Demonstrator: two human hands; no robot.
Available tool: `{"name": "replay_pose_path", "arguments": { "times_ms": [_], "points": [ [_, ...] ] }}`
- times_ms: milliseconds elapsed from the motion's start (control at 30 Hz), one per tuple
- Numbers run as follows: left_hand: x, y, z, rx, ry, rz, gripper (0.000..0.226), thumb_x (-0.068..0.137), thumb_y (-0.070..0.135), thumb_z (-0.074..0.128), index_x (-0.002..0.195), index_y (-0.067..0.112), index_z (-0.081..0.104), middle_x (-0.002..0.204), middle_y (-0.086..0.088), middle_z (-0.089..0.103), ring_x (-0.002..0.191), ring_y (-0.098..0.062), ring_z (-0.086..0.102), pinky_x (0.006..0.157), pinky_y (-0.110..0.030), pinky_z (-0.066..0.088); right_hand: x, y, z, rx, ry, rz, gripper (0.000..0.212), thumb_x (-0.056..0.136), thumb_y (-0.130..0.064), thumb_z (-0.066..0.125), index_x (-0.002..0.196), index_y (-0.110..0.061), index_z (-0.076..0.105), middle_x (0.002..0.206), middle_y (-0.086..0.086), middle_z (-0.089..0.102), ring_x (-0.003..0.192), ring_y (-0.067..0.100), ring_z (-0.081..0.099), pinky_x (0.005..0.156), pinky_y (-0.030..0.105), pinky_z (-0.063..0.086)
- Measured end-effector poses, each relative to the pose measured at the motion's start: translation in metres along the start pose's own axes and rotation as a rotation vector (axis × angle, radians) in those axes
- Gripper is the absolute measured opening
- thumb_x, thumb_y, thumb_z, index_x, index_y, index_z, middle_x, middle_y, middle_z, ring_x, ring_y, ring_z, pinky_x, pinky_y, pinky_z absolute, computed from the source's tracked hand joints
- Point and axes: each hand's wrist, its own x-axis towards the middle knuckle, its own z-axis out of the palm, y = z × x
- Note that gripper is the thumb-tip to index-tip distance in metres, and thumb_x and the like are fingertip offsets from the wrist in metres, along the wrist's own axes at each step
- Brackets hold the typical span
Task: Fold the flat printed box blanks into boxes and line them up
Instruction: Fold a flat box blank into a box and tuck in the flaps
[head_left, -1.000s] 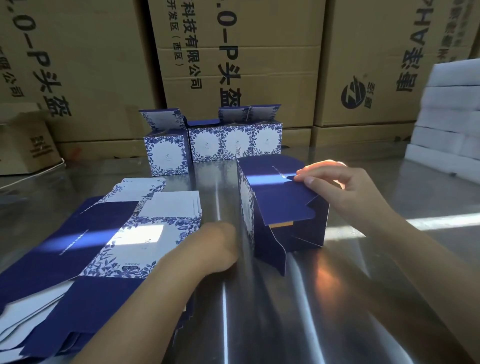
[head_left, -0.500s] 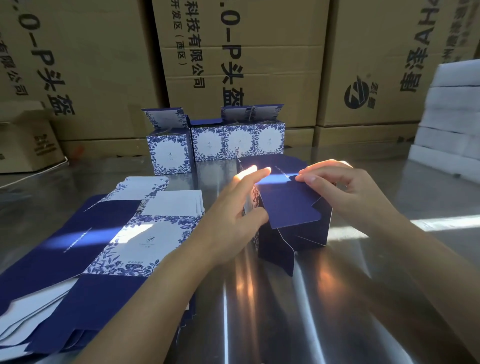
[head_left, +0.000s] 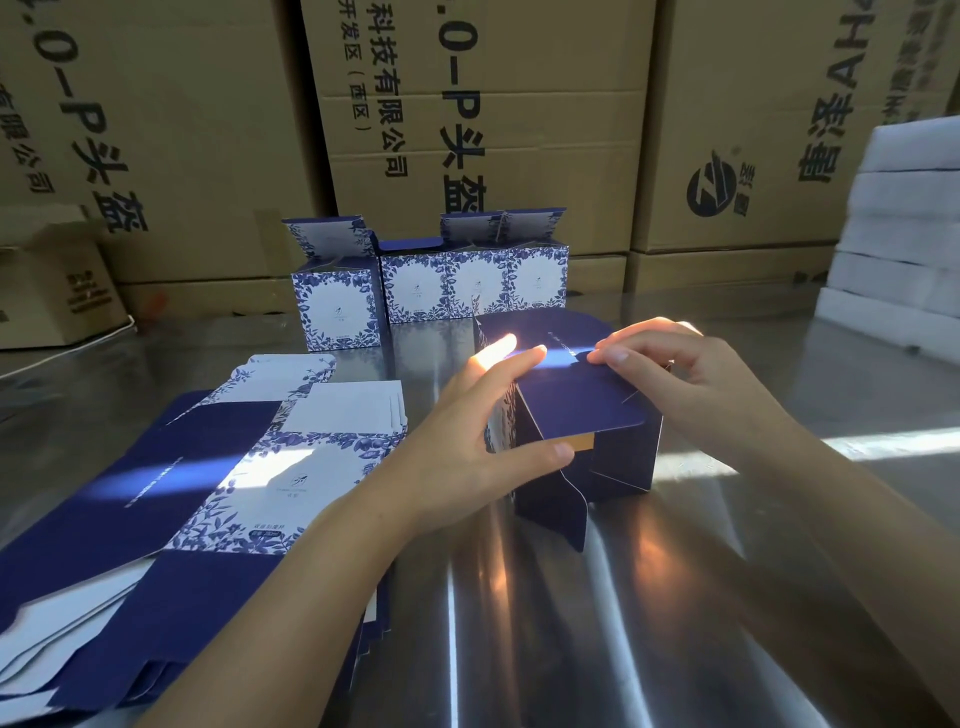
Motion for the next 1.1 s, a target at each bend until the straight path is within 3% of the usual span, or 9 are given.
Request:
{"name": "replay_pose_path", "arguments": {
  "times_ms": [133, 267, 400, 500, 633, 800, 900, 1100],
  "points": [
    [0.000, 0.001, 0.001, 0.022, 0.004, -0.003, 0.078, 0.067, 0.055, 0.062, 0.137, 0.052, 0.028, 0.138, 0.038, 0.015, 0.127, 0.026, 0.010, 0.101, -0.012, 0.017, 0.001, 0.001, 0.000, 0.001, -0.004, -0.006, 0.018, 0.092, -0.027, 0.058, 0.087, -0.021, 0.074, 0.096, -0.013, 0.067, 0.094, -0.003, 0.055, 0.073, 0.005, 0.038],
    [0.001, 0.002, -0.003, -0.002, -0.043, -0.008, 0.077, 0.070, 0.039, 0.060, 0.140, 0.048, 0.029, 0.148, 0.028, 0.013, 0.136, 0.013, 0.010, 0.114, -0.028, 0.020, 0.000, 0.003, -0.001, -0.007, -0.024, -0.031, 0.013, 0.088, -0.029, 0.061, 0.087, -0.025, 0.074, 0.095, -0.016, 0.066, 0.094, -0.001, 0.056, 0.075, 0.006, 0.038],
    [0.000, 0.004, -0.005, -0.035, -0.071, -0.023, 0.076, 0.068, 0.030, 0.054, 0.136, 0.054, 0.029, 0.147, 0.033, 0.010, 0.137, 0.010, 0.010, 0.115, -0.034, 0.022, 0.000, 0.005, -0.003, -0.051, -0.072, -0.062, 0.008, 0.086, -0.029, 0.068, 0.092, -0.033, 0.071, 0.099, -0.022, 0.061, 0.104, 0.002, 0.053, 0.087, 0.014, 0.039],
    [-0.001, 0.005, -0.005, -0.056, -0.071, -0.026, 0.076, 0.068, 0.028, 0.052, 0.135, 0.055, 0.030, 0.146, 0.034, 0.011, 0.138, 0.009, 0.011, 0.115, -0.035, 0.023, 0.000, 0.006, -0.004, -0.120, -0.103, -0.092, 0.021, 0.078, -0.040, 0.063, 0.098, -0.038, 0.068, 0.106, -0.024, 0.059, 0.112, 0.001, 0.049, 0.093, 0.017, 0.035],
    [-0.001, 0.005, -0.005, -0.069, -0.068, -0.014, 0.075, 0.067, 0.027, 0.053, 0.134, 0.054, 0.033, 0.145, 0.031, 0.015, 0.137, 0.009, 0.014, 0.115, -0.034, 0.023, -0.002, 0.006, -0.004, -0.152, -0.178, -0.122, 0.034, 0.077, -0.036, 0.059, 0.110, -0.037, 0.064, 0.121, -0.022, 0.055, 0.119, -0.002, 0.046, 0.100, 0.018, 0.033],
    [0.000, 0.002, -0.003, -0.032, -0.054, -0.002, 0.074, 0.071, 0.039, 0.060, 0.137, 0.051, 0.030, 0.147, 0.027, 0.016, 0.138, 0.008, 0.014, 0.116, -0.038, 0.022, -0.002, 0.009, 0.000, -0.205, -0.125, -0.175, 0.039, 0.079, -0.021, 0.073, 0.111, -0.040, 0.061, 0.122, -0.020, 0.057, 0.119, -0.001, 0.047, 0.102, 0.018, 0.034],
    [0.001, -0.001, -0.002, 0.030, -0.014, 0.007, 0.075, 0.070, 0.053, 0.062, 0.138, 0.048, 0.030, 0.145, 0.026, 0.020, 0.138, 0.007, 0.015, 0.115, -0.038, 0.024, -0.003, 0.010, 0.004, -0.229, -0.051, -0.196, 0.038, 0.077, -0.023, 0.072, 0.112, -0.037, 0.063, 0.119, -0.021, 0.059, 0.117, -0.002, 0.049, 0.099, 0.012, 0.035],
    [0.003, 0.001, 0.001, 0.022, 0.111, -0.009, 0.047, 0.071, 0.056, 0.057, 0.115, 0.055, 0.041, 0.126, 0.021, 0.035, 0.128, 0.008, 0.025, 0.104, -0.023, 0.027, -0.007, 0.005, 0.007, -0.321, 0.048, -0.307, 0.037, 0.073, -0.035, 0.080, 0.109, -0.030, 0.069, 0.109, -0.022, 0.063, 0.105, 0.004, 0.056, 0.092, 0.033, 0.047]
  ]
}}
